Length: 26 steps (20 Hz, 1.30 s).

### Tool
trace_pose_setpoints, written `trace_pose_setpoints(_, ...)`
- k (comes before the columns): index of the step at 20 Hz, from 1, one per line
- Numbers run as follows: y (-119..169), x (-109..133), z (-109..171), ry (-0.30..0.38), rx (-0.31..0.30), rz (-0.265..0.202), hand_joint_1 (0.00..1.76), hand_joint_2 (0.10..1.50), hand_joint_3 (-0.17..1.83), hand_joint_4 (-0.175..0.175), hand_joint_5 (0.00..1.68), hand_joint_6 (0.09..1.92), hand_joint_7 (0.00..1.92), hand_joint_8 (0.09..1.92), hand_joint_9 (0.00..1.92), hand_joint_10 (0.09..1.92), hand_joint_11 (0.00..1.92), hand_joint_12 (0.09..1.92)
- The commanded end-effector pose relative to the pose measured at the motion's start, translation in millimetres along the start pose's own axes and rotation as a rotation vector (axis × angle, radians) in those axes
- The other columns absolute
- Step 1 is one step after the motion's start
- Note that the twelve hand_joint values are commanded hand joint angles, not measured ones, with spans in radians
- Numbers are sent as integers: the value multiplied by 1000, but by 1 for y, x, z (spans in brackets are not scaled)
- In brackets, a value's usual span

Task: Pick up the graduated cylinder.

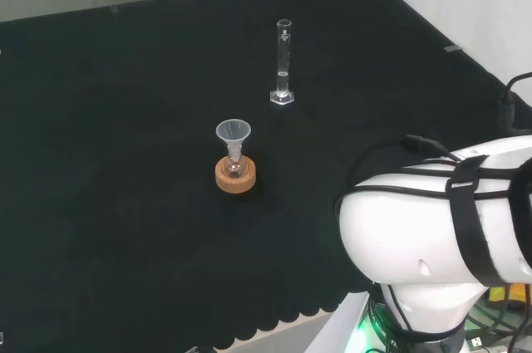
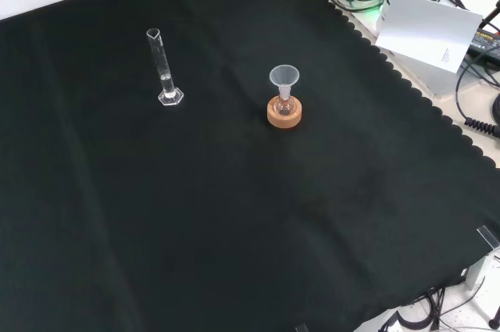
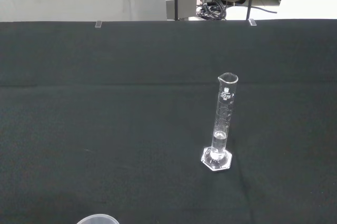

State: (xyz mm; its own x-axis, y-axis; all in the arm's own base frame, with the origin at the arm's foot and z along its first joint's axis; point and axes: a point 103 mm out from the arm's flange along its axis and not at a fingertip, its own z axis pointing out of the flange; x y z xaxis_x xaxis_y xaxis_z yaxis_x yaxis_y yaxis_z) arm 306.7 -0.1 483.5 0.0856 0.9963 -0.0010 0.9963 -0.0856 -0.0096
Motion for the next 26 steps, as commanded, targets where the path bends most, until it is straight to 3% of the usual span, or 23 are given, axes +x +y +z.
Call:
trace_pose_setpoints(1,1,2,-1,-11,-12,-4,168,1090,555,-22,131,188,0,481,135,657,58,1333)
trace_pose_setpoints(5,5,7,-1,-18,-16,2,138,1189,379,-22,185,87,0,458,123,667,25,1387)
trace_pose_setpoints(14,15,10,13,-20,-9,43,143,1201,352,-22,196,87,0,461,125,668,25,1391)
trace_pose_setpoints(18,26,5,25,-2,-12,75,148,1203,345,-23,200,87,0,466,129,670,27,1392)
trace_pose_setpoints(21,34,-2,39,-3,-43,74,167,1199,334,-27,212,87,24,485,156,678,36,1395)
trace_pose_setpoints(26,63,-20,69,18,-26,71,251,1176,308,-36,245,87,72,536,229,689,75,1396)
